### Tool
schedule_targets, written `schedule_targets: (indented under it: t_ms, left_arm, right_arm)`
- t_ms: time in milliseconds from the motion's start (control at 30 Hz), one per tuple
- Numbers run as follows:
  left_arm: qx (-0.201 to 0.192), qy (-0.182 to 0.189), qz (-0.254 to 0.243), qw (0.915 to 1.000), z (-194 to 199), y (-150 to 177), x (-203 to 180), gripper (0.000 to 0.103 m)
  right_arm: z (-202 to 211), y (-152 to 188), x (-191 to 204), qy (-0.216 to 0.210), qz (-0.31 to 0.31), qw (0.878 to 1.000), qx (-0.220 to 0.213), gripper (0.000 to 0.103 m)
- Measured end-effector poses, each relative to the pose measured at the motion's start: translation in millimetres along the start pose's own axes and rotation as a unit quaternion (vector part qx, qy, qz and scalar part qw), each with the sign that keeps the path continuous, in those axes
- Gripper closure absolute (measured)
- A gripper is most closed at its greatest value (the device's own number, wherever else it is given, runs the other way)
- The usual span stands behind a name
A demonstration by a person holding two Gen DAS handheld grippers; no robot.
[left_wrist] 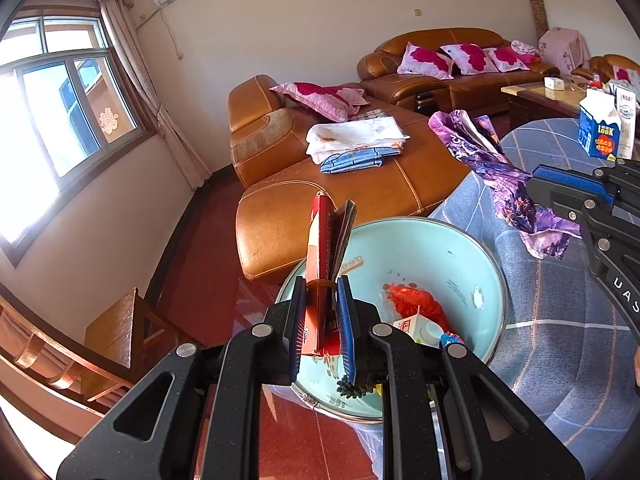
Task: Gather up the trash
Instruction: 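Carry red box with left tool while right tool carries purple wrapper over bucket, then open left tool over bucket while right tool releases purple wrapper into it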
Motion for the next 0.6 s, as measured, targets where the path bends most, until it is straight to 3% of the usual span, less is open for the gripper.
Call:
schedule_targets:
  t_ms: [433,533,567,600]
  left_arm:
    - [0.014,-0.018,0.012,0.9997,-10,7,12,0.086]
    - [0.018,-0.023,0.018,0.9994,-14,8,19,0.071]
    - [0.020,-0.024,0.017,0.9994,-15,9,19,0.056]
    - [0.017,-0.029,0.016,0.9993,-14,10,21,0.049]
  right_arm:
    - [-11,-2,20,-0.035,0.018,0.999,0.009,0.096]
    - [-16,-3,24,-0.041,0.020,0.999,0.014,0.093]
    - [-18,-2,25,-0.044,0.020,0.999,0.017,0.089]
    - [-18,-2,26,-0.043,0.021,0.999,0.018,0.079]
Point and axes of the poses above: each gripper's, at about its wrist camera, not at the fingertips, and z roughly against the way its jaws point, x to its left, y to its underside, the point moved 3 cm from there along -z, roughly the way its jaws point, and after that the axes turned 12 degrees about -x, right-handed, at the moved point
